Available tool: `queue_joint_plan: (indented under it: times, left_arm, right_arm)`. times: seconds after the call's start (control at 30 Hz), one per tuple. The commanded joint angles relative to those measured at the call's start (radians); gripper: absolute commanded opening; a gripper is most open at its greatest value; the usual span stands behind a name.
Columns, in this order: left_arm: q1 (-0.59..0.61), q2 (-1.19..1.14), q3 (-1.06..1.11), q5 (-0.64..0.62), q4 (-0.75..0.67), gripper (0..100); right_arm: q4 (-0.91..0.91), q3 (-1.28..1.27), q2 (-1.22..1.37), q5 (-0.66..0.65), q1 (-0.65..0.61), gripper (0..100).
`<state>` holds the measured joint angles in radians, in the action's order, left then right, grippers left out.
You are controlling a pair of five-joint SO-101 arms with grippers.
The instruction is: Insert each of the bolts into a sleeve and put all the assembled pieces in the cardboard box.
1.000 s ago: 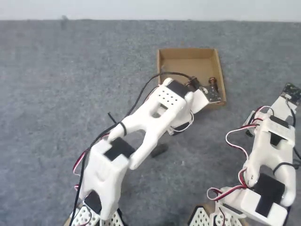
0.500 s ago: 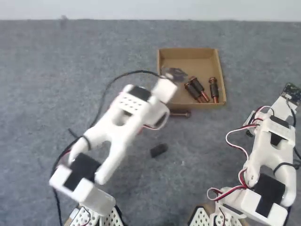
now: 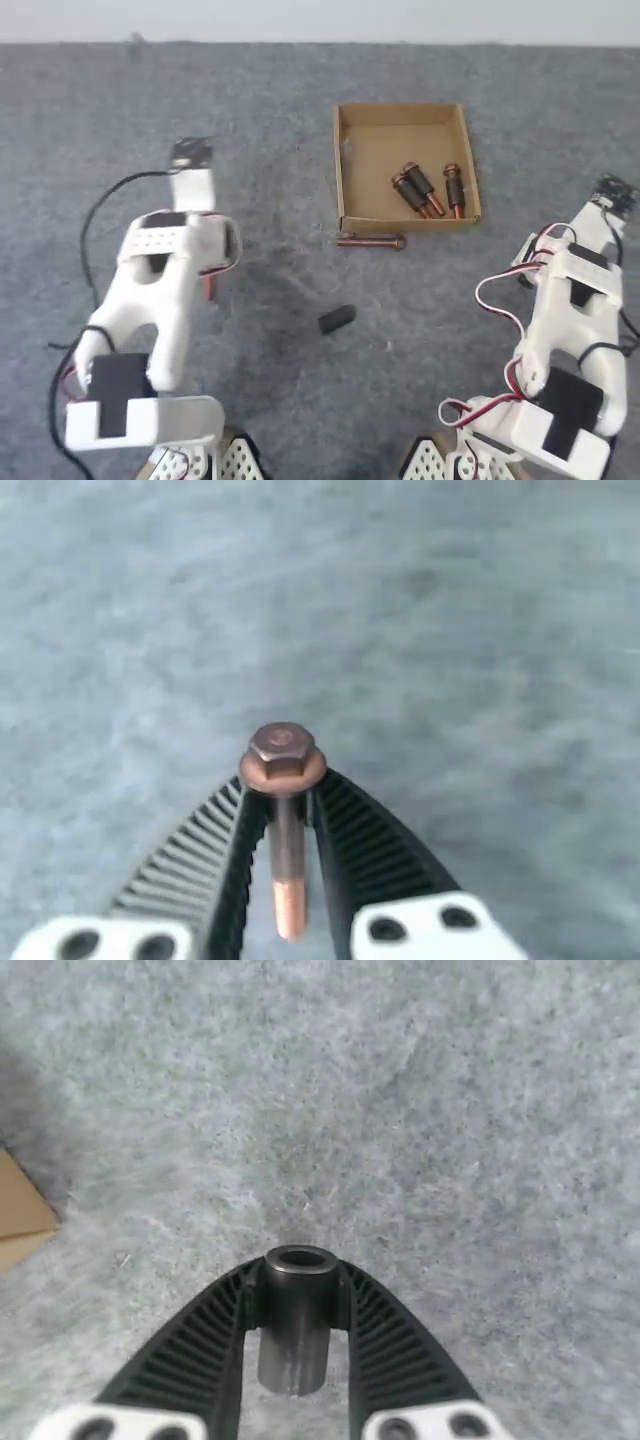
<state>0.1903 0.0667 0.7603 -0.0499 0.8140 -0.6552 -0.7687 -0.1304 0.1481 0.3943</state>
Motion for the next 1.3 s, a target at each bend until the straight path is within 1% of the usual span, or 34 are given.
queue_joint_plan:
  times: [0.0, 0.1, 0.23, 0.37, 0.47, 0.83, 0.9, 0.97, 1.07, 1.13, 1.2, 1.27]
  left_arm:
    - [0.11, 0.068, 0.041, -0.017, -0.095, 1]
    - [0.149, 0.068, 0.041, -0.017, -0.101, 1]
    - [0.153, 0.063, 0.036, -0.017, -0.103, 1]
    - [0.153, 0.061, 0.03, -0.017, -0.103, 1]
    - [0.153, 0.061, 0.03, -0.017, -0.103, 1]
    - [0.152, 0.061, 0.031, -0.012, -0.104, 1]
    - [0.152, 0.061, 0.035, -0.012, -0.124, 1]
    - [0.152, 0.061, 0.036, -0.014, -0.137, 1]
    - [0.152, 0.061, 0.036, -0.012, -0.137, 1]
    - [0.152, 0.061, 0.036, -0.012, -0.138, 1]
    - [0.15, 0.06, 0.035, -0.012, -0.138, 1]
    - [0.15, 0.06, 0.033, -0.012, -0.14, 1]
  right_arm:
    - [0.012, 0.069, -0.012, 0.015, -0.01, 0.9]
    - [0.094, 0.069, -0.01, 0.011, -0.007, 0.9]
    - [0.226, 0.072, -0.013, 0.011, 0.021, 0.8]
    - [0.4, 0.107, -0.004, 0.009, -0.015, 0.7]
    - [0.509, 0.107, -0.002, 0.009, -0.091, 0.7]
    - [0.814, 0.107, -0.001, 0.009, -0.36, 0.7]
    - [0.865, 0.107, 0.012, 0.009, -0.414, 0.7]
    - [0.961, 0.112, 0.051, 0.009, -0.467, 0.7]
    - [1.173, 0.115, 0.148, 0.003, -0.549, 0.7]
    - [1.279, 0.132, 0.219, -0.054, -0.601, 0.7]
    - [1.303, 0.157, 0.28, -0.149, -0.648, 0.7]
    - [1.32, 0.17, 0.329, -0.216, -0.688, 0.7]
